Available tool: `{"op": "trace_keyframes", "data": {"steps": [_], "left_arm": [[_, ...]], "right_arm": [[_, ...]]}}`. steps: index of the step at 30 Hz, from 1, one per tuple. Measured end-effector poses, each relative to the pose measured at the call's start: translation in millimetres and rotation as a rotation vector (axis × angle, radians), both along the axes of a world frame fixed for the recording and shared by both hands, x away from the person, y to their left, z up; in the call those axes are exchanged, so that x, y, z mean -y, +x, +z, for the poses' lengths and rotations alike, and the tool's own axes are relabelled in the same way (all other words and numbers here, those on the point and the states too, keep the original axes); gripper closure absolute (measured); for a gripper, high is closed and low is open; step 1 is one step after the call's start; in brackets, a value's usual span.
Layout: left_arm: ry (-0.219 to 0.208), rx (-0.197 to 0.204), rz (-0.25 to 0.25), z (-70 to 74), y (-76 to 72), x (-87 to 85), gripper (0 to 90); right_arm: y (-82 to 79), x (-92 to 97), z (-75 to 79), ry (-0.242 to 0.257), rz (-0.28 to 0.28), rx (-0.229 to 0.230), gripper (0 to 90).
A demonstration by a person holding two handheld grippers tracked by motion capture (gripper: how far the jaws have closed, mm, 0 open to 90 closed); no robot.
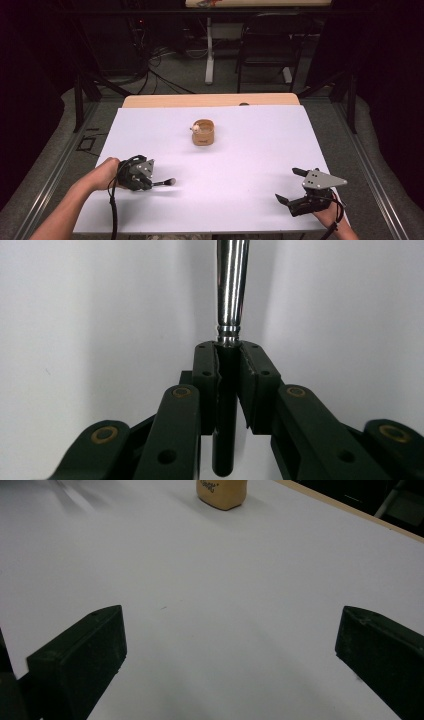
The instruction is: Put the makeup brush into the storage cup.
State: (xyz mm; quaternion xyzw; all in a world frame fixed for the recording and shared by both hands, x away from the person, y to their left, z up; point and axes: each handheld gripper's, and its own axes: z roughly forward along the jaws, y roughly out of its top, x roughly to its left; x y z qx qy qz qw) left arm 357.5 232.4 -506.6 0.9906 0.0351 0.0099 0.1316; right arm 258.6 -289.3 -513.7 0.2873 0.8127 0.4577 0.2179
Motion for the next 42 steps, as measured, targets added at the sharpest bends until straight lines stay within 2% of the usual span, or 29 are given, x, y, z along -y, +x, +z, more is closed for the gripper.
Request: {"op": "trace_keyframes", "data": {"steps": [1,2,3,4,8,17,24,34,35,41,42], "left_arm": [[-0.019,-0.005,0.016,0.1,-0.2,-0.8,78.9],[-0.062,-0.005,0.049,-0.2,-1.5,-2.2,78.9],[-0.079,0.001,0.059,-0.4,-2.1,-2.8,79.0],[-0.079,0.001,0.059,-0.4,-2.1,-2.8,78.9],[-0.151,0.011,0.107,-4.5,-6.7,-2.8,79.0],[-0.222,0.025,0.157,-11.6,-12.7,1.9,79.1],[-0.291,0.054,0.226,-13.7,-13.4,2.4,79.2],[-0.342,0.078,0.267,-14.2,-14.4,9.7,79.3],[-0.359,0.091,0.281,-13.9,-14.5,10.9,79.3],[-0.387,0.115,0.315,-12.3,-15.4,13.3,79.3],[-0.406,0.126,0.331,-11.6,-15.8,13.9,79.3]], "right_arm": [[-0.1,0.0,0.1,-0.001,-0.001,0.001,0.0],[0.0,0.0,0.1,0.001,0.0,0.0,0.0],[0.0,0.0,0.1,-0.001,0.0,-0.001,0.0],[0.0,0.0,0.1,-0.001,0.0,-0.001,0.0],[-0.1,-0.2,0.2,-0.002,-0.002,-0.002,0.0],[0.4,0.2,0.3,0.0,-0.01,-0.007,0.0],[0.6,0.4,0.3,-0.001,-0.017,-0.005,0.0],[1.0,0.6,0.2,-0.002,-0.02,-0.007,0.0],[1.2,0.7,0.2,-0.004,-0.021,-0.008,0.0],[1.3,0.7,0.0,-0.003,-0.021,-0.008,0.0],[1.5,0.5,-0.3,-0.004,-0.026,-0.008,0.0]]}}
